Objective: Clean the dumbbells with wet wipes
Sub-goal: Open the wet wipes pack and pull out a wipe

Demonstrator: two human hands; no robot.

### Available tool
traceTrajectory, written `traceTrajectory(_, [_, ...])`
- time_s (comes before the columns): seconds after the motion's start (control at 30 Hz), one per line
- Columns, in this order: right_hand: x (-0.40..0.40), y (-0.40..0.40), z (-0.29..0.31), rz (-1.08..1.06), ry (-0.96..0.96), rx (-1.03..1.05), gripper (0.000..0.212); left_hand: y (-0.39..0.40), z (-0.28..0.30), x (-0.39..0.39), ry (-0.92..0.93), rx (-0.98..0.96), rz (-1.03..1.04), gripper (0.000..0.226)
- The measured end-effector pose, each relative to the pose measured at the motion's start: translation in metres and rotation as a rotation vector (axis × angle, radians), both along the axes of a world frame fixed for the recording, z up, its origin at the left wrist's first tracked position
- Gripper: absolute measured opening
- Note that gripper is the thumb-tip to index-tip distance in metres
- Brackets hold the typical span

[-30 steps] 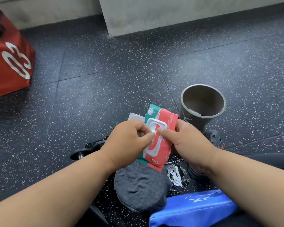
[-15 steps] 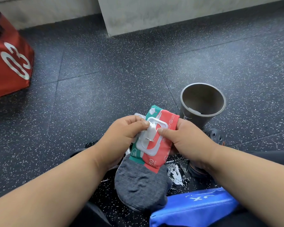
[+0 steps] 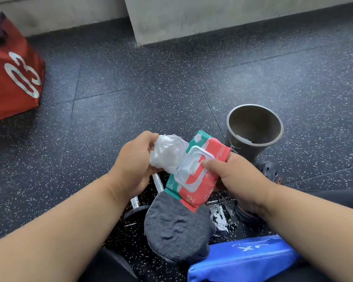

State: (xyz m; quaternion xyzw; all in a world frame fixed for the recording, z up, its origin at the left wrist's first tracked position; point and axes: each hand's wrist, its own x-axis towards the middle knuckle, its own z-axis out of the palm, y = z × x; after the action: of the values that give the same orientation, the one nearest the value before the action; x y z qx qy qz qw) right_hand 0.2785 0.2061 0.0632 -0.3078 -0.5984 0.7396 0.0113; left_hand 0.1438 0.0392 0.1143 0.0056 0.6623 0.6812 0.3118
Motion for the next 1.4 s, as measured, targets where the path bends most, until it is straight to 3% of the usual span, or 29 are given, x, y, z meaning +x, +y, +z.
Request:
traceTrajectory(0.07, [-0.001,-0.001,-0.001,-0.008,-0.001,-0.026,0.015,-0.002,-0.004,-0.001,0.02,-0.035,-0.003,0.032])
traceTrajectory(0.2, [0.0,-0.001,-0.001,-0.02,-0.019,-0.026,0.013,-0.004,-0.009,-0.004,0.025,-0.016,-0.095,0.001])
traceTrajectory(0.33, [0.0,-0.002,0.0,-0.029,-0.018,-0.056,0.016,-0.01,-0.011,-0.002,0.358,-0.306,-0.389,0.048])
traceTrajectory(0.47, [0.002,-0.005,0.006,0.028,0.015,-0.083,0.018,-0.01,-0.016,0.008,0.561,-0.433,-0.483,0.046])
traceTrajectory(0.63, [0.005,-0.005,0.009,0.132,0.036,0.0,0.02,-0.008,-0.022,0.013,0.667,-0.592,-0.403,0.041])
traceTrajectory(0.97, [0.006,-0.002,0.01,0.188,0.108,-0.108,0.025,-0.006,-0.024,0.012,0.558,-0.602,-0.359,0.061])
traceTrajectory(1.07, [0.006,-0.003,0.004,0.17,0.093,-0.02,0.021,-0.005,-0.024,0.01,0.628,-0.651,-0.363,0.063])
traceTrajectory(1.17, [0.004,-0.001,0.006,0.07,0.051,0.059,0.013,-0.008,-0.021,-0.001,0.62,-0.647,-0.279,0.079])
traceTrajectory(1.3, [0.002,0.004,0.01,-0.078,0.008,0.015,0.013,-0.014,-0.01,-0.01,0.464,-0.516,-0.315,0.057])
traceTrajectory(1.4, [0.001,0.005,0.01,-0.114,-0.029,-0.035,0.015,-0.012,-0.003,0.001,0.501,-0.489,-0.457,0.044])
